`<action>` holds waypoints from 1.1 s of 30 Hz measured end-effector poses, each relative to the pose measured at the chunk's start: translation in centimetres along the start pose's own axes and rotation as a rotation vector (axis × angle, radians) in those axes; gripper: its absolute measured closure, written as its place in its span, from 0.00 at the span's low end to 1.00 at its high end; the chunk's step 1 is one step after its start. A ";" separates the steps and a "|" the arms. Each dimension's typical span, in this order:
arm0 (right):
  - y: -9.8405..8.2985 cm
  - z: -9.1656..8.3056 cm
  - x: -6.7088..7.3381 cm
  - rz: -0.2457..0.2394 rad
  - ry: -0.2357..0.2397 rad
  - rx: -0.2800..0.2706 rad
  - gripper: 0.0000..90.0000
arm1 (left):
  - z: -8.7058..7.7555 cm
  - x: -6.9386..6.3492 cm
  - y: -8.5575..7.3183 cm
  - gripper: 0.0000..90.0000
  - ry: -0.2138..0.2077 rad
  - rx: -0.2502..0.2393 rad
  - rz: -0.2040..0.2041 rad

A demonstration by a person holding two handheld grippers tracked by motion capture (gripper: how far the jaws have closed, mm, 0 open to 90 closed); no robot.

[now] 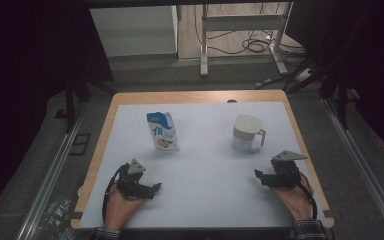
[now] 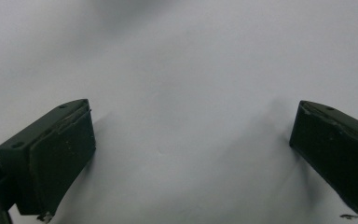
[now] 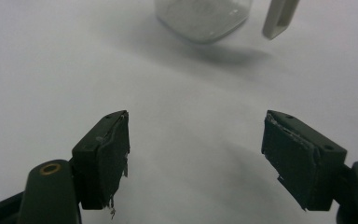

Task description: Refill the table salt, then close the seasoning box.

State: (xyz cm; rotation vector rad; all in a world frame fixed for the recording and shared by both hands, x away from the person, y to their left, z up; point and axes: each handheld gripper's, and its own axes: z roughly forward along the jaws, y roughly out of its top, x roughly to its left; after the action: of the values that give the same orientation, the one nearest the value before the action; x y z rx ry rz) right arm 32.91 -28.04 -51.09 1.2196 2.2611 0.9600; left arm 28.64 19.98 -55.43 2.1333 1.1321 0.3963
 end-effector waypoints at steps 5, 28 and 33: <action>0.4 -0.1 -0.3 0.003 -0.018 -0.025 0.30 | 0.0 0.0 0.0 0.00 -0.001 0.000 0.000; 3.2 0.2 -1.8 0.069 -0.072 -0.126 0.41 | 0.0 0.0 0.0 0.00 0.000 -0.001 -0.002; 3.9 0.6 -2.1 0.086 -0.085 -0.141 0.48 | 0.0 0.0 0.0 0.00 0.000 -0.005 -0.006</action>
State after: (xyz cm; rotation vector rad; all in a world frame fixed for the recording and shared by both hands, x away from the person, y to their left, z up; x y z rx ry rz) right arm 36.59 -28.05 -48.66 1.2799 2.0534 1.0593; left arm 28.63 19.94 -55.47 2.1249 1.1362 0.3956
